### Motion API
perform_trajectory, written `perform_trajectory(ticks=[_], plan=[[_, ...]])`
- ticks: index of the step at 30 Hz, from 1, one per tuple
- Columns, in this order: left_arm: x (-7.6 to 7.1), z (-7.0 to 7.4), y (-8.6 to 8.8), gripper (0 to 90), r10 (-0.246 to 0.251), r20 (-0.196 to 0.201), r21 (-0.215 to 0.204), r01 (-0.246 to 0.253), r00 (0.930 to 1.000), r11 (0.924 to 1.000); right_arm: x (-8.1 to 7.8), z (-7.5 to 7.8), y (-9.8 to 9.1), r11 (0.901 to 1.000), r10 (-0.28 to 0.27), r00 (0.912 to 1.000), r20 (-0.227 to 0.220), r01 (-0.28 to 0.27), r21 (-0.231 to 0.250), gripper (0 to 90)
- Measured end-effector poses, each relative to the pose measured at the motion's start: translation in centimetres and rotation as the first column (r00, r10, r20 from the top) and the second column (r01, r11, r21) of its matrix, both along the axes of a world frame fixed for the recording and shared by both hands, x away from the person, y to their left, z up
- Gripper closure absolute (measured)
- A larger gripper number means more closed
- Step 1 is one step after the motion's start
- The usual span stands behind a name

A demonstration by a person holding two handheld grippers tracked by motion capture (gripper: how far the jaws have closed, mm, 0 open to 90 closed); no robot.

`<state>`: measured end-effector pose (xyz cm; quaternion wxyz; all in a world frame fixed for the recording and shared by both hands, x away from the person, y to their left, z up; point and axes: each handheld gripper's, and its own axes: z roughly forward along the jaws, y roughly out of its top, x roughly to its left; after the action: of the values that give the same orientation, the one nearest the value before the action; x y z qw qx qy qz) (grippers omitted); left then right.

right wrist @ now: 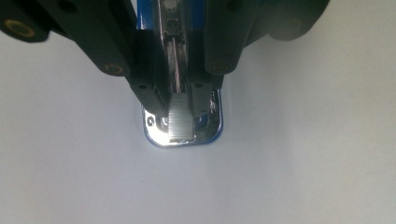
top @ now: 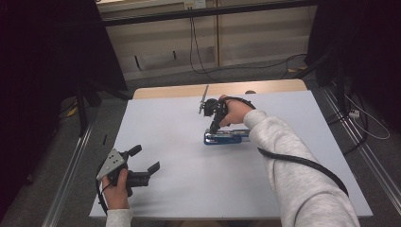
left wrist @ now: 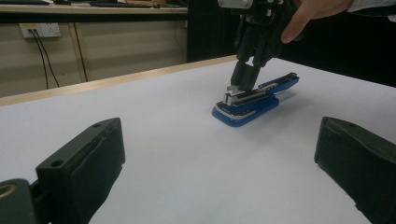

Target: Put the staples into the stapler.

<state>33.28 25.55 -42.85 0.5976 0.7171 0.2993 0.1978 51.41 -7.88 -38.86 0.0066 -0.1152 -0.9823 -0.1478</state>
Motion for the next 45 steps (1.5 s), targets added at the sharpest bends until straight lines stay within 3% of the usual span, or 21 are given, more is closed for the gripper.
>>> perform_trajectory(ticks=[3,39,45], plan=[[0.0,0.0,0.0,1.7,-0.001,-0.003,0.0,0.001,1.0,1.0,0.0,-0.1,0.0,0.9998,-0.01,0.9999,-0.001,0.01,0.017,78.3],[0.1,-0.1,-0.2,1.7,-0.004,-0.013,0.017,0.004,0.9999,0.9998,0.2,-0.9,-0.2,0.9998,0.012,0.9999,-0.001,-0.012,0.018,77.9],[0.0,-0.1,-0.4,1.8,-0.004,-0.019,0.013,0.005,0.9998,0.9999,0.1,-1.1,-0.1,0.9995,0.002,1.0,-0.006,-0.002,0.033,73.6]])
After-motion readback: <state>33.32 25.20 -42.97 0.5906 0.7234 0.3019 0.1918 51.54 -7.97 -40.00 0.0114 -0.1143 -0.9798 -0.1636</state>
